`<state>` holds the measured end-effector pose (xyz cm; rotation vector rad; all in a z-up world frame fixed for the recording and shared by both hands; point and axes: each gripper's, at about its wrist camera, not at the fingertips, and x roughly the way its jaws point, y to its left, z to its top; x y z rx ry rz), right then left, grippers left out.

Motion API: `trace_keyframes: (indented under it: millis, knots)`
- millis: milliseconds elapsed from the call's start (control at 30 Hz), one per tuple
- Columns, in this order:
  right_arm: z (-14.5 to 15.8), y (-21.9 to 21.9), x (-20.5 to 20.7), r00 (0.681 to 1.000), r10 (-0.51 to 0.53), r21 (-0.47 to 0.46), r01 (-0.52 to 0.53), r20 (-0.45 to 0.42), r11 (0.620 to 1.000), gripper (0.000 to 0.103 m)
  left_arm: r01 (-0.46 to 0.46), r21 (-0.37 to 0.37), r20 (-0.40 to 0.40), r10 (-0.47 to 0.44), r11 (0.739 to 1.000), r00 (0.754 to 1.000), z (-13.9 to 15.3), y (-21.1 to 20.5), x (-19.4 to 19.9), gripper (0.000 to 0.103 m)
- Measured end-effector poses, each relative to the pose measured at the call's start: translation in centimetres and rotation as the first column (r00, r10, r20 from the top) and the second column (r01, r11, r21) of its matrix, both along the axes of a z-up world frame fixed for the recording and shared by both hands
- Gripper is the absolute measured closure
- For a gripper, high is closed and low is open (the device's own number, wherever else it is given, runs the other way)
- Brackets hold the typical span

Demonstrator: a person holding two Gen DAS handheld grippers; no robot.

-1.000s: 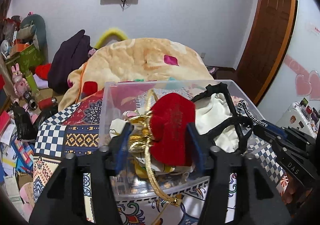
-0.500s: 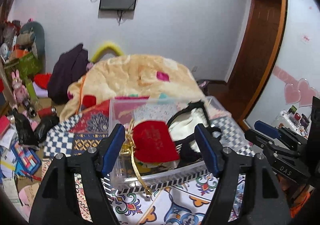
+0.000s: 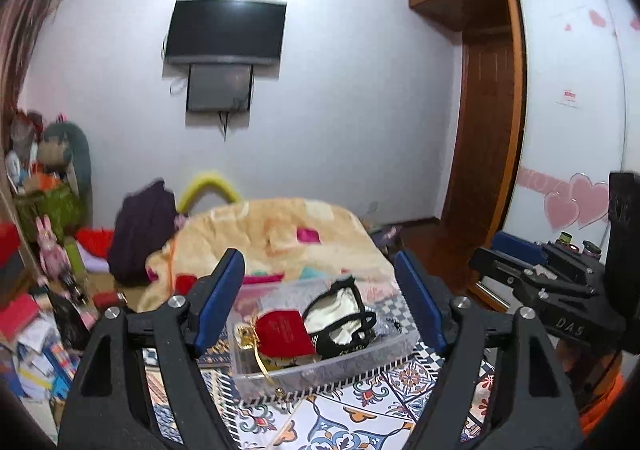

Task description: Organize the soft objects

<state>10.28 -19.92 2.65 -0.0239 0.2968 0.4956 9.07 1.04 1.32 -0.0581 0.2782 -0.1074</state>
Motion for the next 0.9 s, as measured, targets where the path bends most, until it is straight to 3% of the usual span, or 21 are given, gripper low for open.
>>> trace_keyframes:
  millis: [167,300,400,567,700,900]
  knots:
    - [1.1,-0.3,-1.8,0.999,0.015,0.036,-0.017,0.051,0.999,0.045,0.005,0.022,0.051,-0.006,1.0,0.999,1.3,-1.0,-2.5,0.015]
    - [1.3,0.1,-2.5,0.997,0.012,0.046,-0.015,0.081,0.999,0.029,-0.001,0.023,0.078,-0.001,1.0,0.997,1.8,-1.3,-3.7,0.004]
    - [1.3,0.2,-2.6,0.996,0.015,0.057,-0.02,0.088,0.998,0.023,0.005,0.01,0.082,-0.006,1.0,0.997,1.9,-1.3,-4.4,0.001]
    - [0.8,0.2,-2.6,0.997,0.023,0.071,-0.028,0.074,0.997,0.017,0.004,-0.003,0.069,-0.003,1.0,0.998,1.6,-1.1,-4.4,0.001]
    - [0.4,-0.1,-2.7,0.998,0.016,0.085,-0.022,0.067,0.996,0.006,0.001,-0.007,0.062,-0.001,1.0,0.998,1.4,-1.0,-4.4,0.0]
    - [0.4,-0.2,-3.0,0.997,0.016,0.092,-0.023,0.074,0.995,0.001,-0.023,0.008,0.056,0.022,1.0,0.998,0.8,-1.1,-4.2,0.0]
